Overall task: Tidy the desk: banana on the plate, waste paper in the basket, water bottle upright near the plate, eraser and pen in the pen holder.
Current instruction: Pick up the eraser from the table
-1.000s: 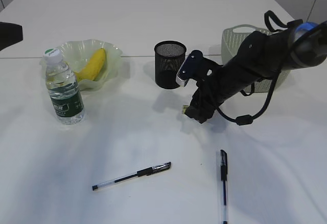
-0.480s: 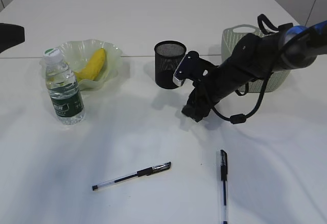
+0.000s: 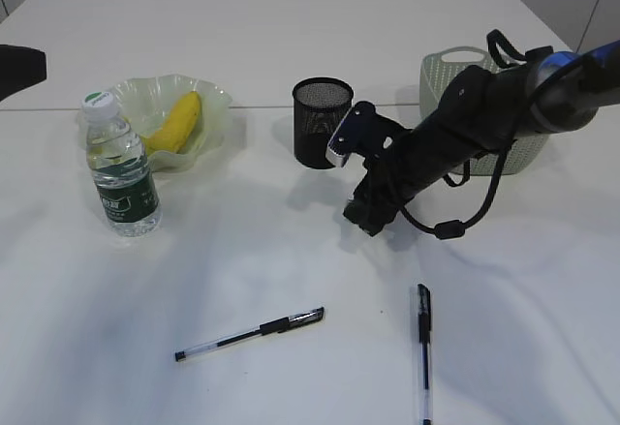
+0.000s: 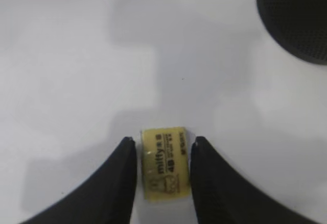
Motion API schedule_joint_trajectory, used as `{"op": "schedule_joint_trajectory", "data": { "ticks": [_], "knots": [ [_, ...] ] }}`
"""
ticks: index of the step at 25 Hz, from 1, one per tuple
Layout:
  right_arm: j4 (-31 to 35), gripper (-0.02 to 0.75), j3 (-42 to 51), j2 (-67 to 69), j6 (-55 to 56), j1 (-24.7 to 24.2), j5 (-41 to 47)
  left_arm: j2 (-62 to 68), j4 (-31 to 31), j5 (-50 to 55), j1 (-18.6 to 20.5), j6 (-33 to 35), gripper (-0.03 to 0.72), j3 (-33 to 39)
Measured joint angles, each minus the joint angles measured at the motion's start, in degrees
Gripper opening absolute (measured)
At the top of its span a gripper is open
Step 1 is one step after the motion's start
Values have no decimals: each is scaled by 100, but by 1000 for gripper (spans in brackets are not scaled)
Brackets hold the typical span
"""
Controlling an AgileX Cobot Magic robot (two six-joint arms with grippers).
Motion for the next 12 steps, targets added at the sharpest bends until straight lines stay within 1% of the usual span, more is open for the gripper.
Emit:
{"op": "schedule_joint_trajectory", "data": {
  "ticks": [1, 4, 12],
  "knots": [
    [-7, 267, -9, 0, 0, 0, 40, 0, 0, 0, 0, 0, 554, 0],
    [2, 240, -9, 0, 0, 0, 117, 0, 0, 0, 0, 0, 554, 0],
    [15, 235, -36, 0, 0, 0, 473, 0, 13, -13, 0, 0, 552, 0]
  ]
}}
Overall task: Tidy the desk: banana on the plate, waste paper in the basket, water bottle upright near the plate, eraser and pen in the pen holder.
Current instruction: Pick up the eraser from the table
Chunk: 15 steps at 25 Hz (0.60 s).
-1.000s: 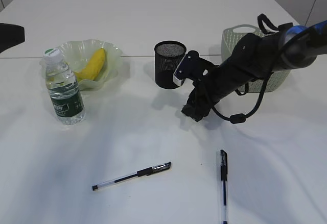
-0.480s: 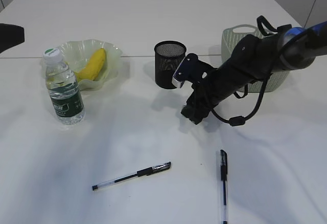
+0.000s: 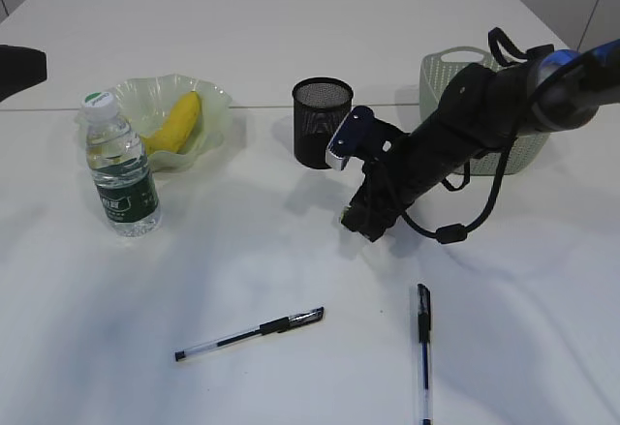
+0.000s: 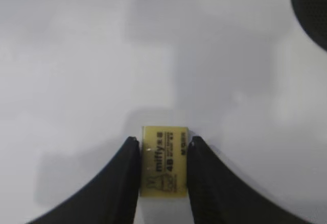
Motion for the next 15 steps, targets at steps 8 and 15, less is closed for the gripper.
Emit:
{"op": "schedule_joint_trajectory", "data": {
  "ticks": [8, 15],
  "knots": [
    [-34, 232, 0, -181, 50, 0, 295, 0, 49, -12, 0, 0, 550, 0],
    [-43, 231, 0, -599, 71, 0, 446, 0, 98, -12, 0, 0, 548, 0]
  ]
}}
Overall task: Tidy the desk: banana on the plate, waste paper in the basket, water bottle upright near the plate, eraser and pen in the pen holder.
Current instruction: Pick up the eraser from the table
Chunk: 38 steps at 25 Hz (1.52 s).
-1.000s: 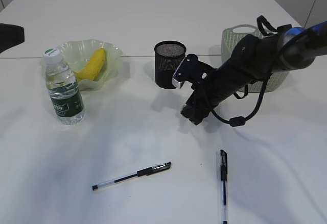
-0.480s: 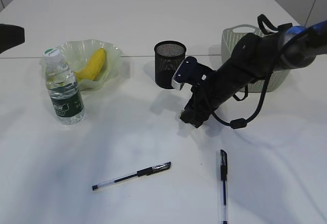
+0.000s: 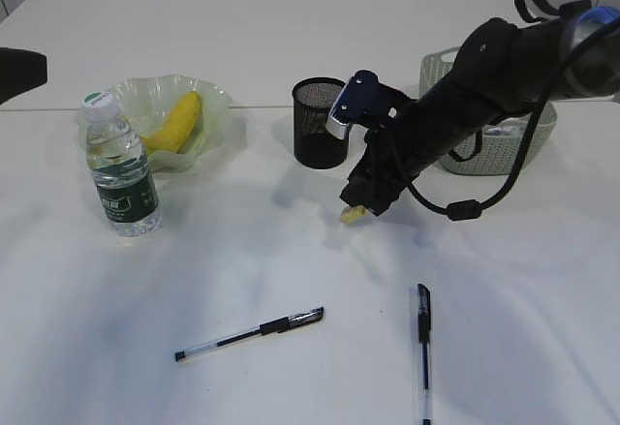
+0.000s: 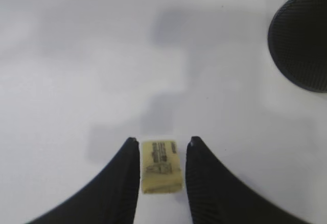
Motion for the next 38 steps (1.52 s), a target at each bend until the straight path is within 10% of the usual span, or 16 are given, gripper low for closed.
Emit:
{"op": "schedule_joint_trajectory", "data": {
  "ticks": [38],
  "knots": [
    [-730, 337, 0, 356, 2932, 353, -665, 0, 33, -130, 0, -17, 538, 0]
  ]
}}
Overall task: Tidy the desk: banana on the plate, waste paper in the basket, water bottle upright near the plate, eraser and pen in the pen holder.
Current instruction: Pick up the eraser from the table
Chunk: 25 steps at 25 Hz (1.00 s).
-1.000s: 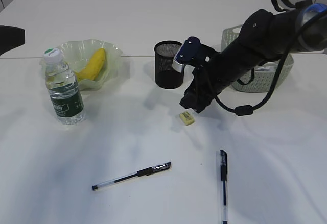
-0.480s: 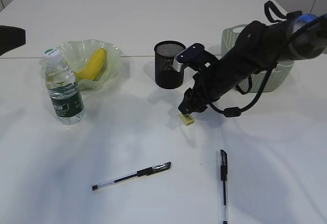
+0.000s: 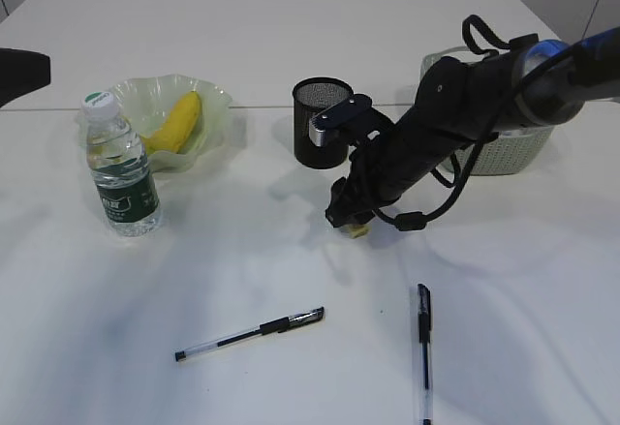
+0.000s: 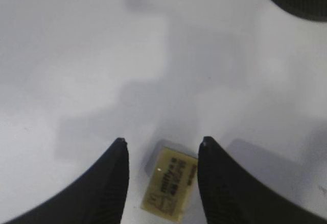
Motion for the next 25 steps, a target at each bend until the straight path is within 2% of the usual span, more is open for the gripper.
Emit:
{"op": "schedule_joint_trajectory", "data": {
  "ticks": [3, 6, 15, 25],
  "knots": [
    [-619, 337, 0, 0, 697, 13, 0, 0, 0, 0, 0, 0, 538, 0],
    [-874, 337, 0, 0, 1066, 13, 0, 0, 0, -8, 0, 0, 538, 0],
    [-925, 337, 0, 0, 1410, 22, 54, 0, 0, -55, 0, 0, 532, 0],
    [-1215, 333, 0, 0, 1592, 276, 150, 0, 12, -167, 0, -9, 523, 0]
  ]
}}
